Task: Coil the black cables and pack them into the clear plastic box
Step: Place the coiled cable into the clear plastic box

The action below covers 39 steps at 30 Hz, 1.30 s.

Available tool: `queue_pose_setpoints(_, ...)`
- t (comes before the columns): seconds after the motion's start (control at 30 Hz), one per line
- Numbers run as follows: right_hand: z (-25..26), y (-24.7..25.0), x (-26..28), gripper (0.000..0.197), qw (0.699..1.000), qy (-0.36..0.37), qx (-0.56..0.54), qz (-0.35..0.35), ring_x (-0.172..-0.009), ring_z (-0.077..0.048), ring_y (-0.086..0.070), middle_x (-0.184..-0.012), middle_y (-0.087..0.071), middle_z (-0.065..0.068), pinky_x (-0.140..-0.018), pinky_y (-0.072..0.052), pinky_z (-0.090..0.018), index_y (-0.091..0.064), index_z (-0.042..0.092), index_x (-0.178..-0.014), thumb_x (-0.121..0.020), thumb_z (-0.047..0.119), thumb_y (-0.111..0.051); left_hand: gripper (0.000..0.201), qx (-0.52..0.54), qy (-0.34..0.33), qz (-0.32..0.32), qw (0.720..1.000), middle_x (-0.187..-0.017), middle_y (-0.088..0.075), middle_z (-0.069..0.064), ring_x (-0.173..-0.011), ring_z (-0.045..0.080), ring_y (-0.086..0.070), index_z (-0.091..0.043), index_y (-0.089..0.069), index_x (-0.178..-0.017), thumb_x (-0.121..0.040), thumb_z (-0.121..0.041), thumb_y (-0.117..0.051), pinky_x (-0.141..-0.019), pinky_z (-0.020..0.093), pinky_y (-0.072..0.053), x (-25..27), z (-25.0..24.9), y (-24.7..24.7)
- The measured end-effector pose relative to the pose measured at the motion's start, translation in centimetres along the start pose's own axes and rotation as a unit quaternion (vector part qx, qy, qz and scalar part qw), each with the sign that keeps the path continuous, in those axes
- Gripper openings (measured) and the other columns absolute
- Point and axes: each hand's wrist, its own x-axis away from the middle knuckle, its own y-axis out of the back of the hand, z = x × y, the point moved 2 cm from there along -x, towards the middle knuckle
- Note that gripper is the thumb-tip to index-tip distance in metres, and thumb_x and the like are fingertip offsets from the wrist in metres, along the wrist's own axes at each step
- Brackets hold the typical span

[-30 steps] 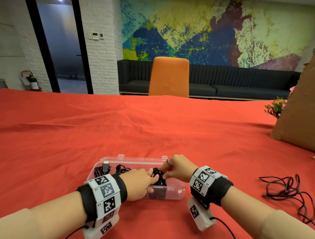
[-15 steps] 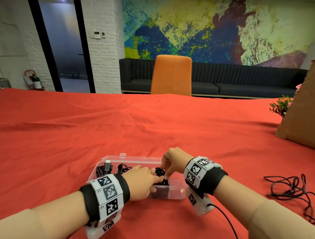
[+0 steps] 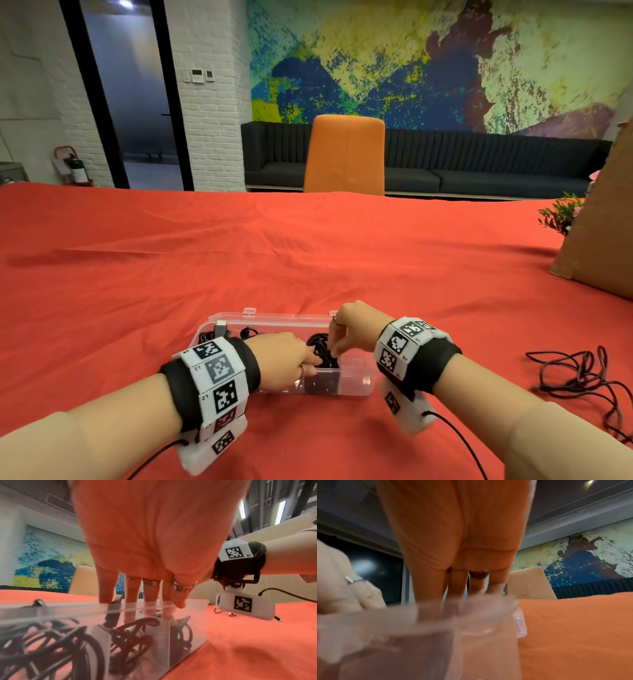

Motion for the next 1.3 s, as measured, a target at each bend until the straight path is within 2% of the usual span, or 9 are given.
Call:
queue_pose_setpoints(0.1, -0.3, 0.0, 1.0, 0.019, 1.0, 0.017, 0.003, -0.006, -0.077, -0.006, -0.055, -0.101, -0.072, -0.004, -0.073, -0.042, -0.019, -0.072, 0.013, -0.1, -0.081, 0.01, -0.067, 0.038, 0.021, 0.012, -0.015, 1.0, -0.148, -0.04, -0.001, -0.136, 0.021, -0.037, -0.028, -0.048, -0.135, -0.099, -0.033, -0.038, -0.11, 0.043, -0.033, -0.1, 0.4, -0.7)
queue_pose_setpoints(0.2, -0.5, -0.5, 1.8, 0.025, 0.999, 0.016, 0.015, -0.025, -0.081, -0.012, -0.058, -0.107, -0.07, -0.002, -0.075, -0.042, -0.02, -0.069, 0.018, -0.108, -0.086, 0.011, -0.06, 0.026, 0.038, 0.013, -0.059, 0.997, -0.123, -0.063, 0.003, -0.115, 0.025, -0.057, -0.028, -0.063, -0.114, -0.095, -0.03, -0.045, -0.095, 0.042, -0.047, -0.1, 0.2, -0.7)
queue_pose_setpoints(0.3, -0.6, -1.3, 2.5, 0.031, 0.997, 0.012, 0.072, -0.04, -0.105, -0.021, -0.06, -0.116, -0.066, -0.004, -0.087, -0.048, -0.03, -0.064, 0.025, -0.117, -0.091, 0.014, -0.052, 0.024, 0.009, 0.02, -0.109, 0.994, -0.105, -0.07, 0.004, -0.098, 0.026, -0.062, -0.027, -0.067, -0.109, -0.093, -0.024, -0.049, -0.083, 0.037, -0.05, 0.4, -0.4, -0.3)
queue_pose_setpoints(0.43, -0.6, -2.7, 2.8, 0.042, 0.991, -0.016, 0.131, -0.02, -0.124, -0.029, -0.04, -0.128, -0.055, -0.006, -0.095, -0.034, -0.037, -0.057, 0.029, -0.124, -0.092, 0.009, -0.038, 0.023, -0.021, 0.031, -0.133, 0.99, -0.107, -0.069, 0.005, -0.101, 0.028, -0.061, -0.026, -0.068, -0.106, -0.091, -0.022, -0.051, -0.085, 0.037, -0.05, 0.7, -0.9, -0.1)
queue_pose_setpoints(0.63, 0.7, -2.0, 2.0, 0.032, 0.983, -0.044, 0.176, 0.013, -0.119, -0.03, -0.047, -0.122, -0.057, -0.008, -0.1, -0.03, -0.041, -0.061, 0.013, -0.115, -0.094, 0.021, -0.038, 0.028, 0.01, 0.035, -0.143, 0.989, -0.104, -0.072, -0.003, -0.099, 0.017, -0.063, -0.025, -0.068, -0.109, -0.09, -0.012, -0.051, -0.08, 0.027, -0.047, 0.9, -1.3, 0.4)
queue_pose_setpoints(0.8, 0.5, -1.5, 3.1, 0.042, 0.981, -0.04, 0.18, 0.059, -0.128, -0.03, -0.037, -0.133, -0.047, -0.004, -0.1, -0.031, -0.042, -0.051, 0.03, -0.131, -0.094, 0.017, -0.035, 0.03, 0.04, 0.031, -0.147, 0.988, -0.102, -0.072, -0.007, -0.096, 0.01, -0.064, -0.025, -0.069, -0.108, -0.089, -0.01, -0.051, -0.081, 0.026, -0.049, 1.1, -1.1, 0.6)
queue_pose_setpoints(1.07, 0.0, -1.8, 4.4, 0.043, 0.992, -0.008, 0.124, -0.025, -0.117, -0.028, -0.051, -0.13, -0.052, -0.005, -0.095, -0.041, -0.037, -0.051, 0.023, -0.131, -0.094, 0.014, -0.033, 0.017, 0.064, 0.042, -0.182, 0.98, -0.104, -0.063, 0.001, -0.09, 0.02, -0.058, -0.02, -0.061, -0.104, -0.089, -0.029, -0.06, -0.068, 0.026, -0.039, 1.0, -1.0, 0.6)
queue_pose_setpoints(1.13, -0.6, -1.6, 4.5, 0.04, 0.995, -0.005, 0.085, -0.046, -0.118, -0.026, -0.052, -0.13, -0.052, -0.005, -0.096, -0.044, -0.035, -0.054, 0.019, -0.128, -0.093, 0.014, -0.035, 0.019, 0.063, 0.055, -0.174, 0.981, -0.101, -0.065, 0.005, -0.083, 0.022, -0.059, -0.018, -0.059, -0.106, -0.091, -0.029, -0.058, -0.064, 0.025, -0.035, 0.9, -1.1, 0.5)
queue_pose_setpoints(1.3, -2.4, 0.0, 5.5, 0.031, 0.99, -0.002, 0.004, -0.139, -0.108, -0.019, -0.059, -0.124, -0.061, -0.002, -0.09, -0.041, -0.022, -0.063, 0.012, -0.113, -0.092, 0.013, -0.041, 0.013, 0.046, 0.062, -0.158, 0.984, -0.095, -0.068, 0.006, -0.089, 0.025, -0.064, -0.013, -0.059, -0.096, -0.094, -0.023, -0.051, -0.067, 0.028, -0.04, 0.0, -1.1, 0.9)
